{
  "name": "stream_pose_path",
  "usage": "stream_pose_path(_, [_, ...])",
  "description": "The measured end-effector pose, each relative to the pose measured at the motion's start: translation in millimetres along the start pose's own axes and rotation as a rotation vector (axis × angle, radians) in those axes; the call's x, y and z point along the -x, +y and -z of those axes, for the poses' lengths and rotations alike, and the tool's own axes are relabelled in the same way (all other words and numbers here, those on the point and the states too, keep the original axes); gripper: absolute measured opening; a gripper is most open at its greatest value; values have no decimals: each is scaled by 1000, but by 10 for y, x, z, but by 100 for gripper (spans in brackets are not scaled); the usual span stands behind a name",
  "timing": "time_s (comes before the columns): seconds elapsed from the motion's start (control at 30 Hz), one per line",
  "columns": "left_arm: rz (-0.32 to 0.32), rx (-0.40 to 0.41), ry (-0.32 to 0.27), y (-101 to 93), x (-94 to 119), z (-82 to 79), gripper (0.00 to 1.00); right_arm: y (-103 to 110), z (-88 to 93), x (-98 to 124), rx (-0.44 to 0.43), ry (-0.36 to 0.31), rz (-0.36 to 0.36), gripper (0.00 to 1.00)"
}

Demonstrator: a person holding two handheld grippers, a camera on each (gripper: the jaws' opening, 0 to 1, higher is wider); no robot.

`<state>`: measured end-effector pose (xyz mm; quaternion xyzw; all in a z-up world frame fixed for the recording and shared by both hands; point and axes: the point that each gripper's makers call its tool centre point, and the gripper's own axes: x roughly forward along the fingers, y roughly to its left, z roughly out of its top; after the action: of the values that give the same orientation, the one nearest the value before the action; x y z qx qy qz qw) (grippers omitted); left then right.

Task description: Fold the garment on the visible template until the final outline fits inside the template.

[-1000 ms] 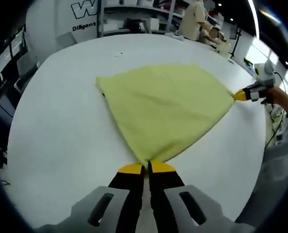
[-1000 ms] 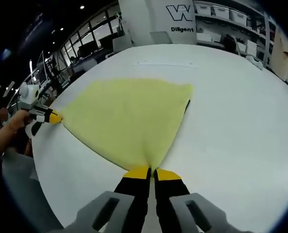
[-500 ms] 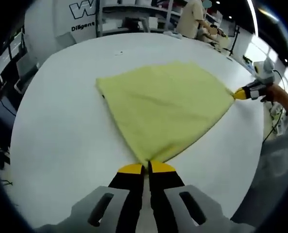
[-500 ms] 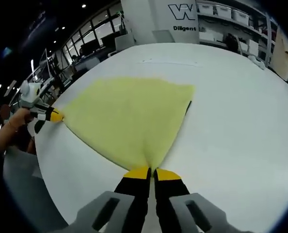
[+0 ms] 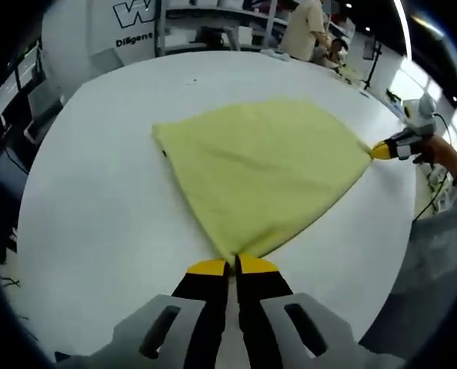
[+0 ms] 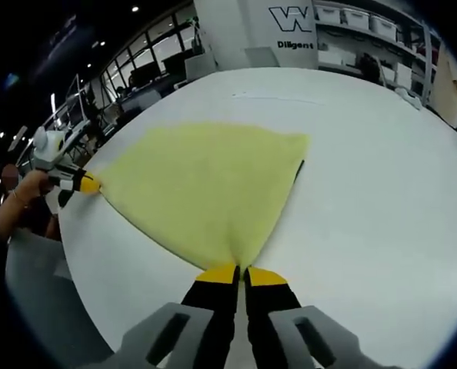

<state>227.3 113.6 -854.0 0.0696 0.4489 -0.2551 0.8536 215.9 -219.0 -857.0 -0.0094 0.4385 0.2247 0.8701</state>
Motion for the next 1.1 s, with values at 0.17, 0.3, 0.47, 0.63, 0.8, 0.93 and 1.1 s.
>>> stream_pose_path(0.17, [0, -2, 3, -2, 14, 31, 2, 23, 15, 15, 3, 2, -2, 0])
stream_pose_path(0.3, [2, 1, 3, 2, 19, 56, 2, 35, 28, 23, 1, 4, -3, 0])
stream_pose_path(0.47, [7, 1, 5, 4, 22, 69, 2, 45, 32, 36, 3, 5, -1, 0])
stream_pose_path(0.63, [2, -1, 4, 4, 36, 84, 2, 75, 46, 59, -1, 5, -6, 0])
stream_pose_path(0.8, [-1, -11, 6, -3, 35, 103, 2, 80, 54, 57, -7, 0, -9, 0])
stream_pose_path(0.93, [-12, 3, -2, 3, 30, 99, 4, 75, 44, 64, -12, -4, -5, 0])
stream_pose_path(1.1, [-4, 14, -43, -5, 76, 51, 21, 140, -25, 104, -31, -36, -36, 17])
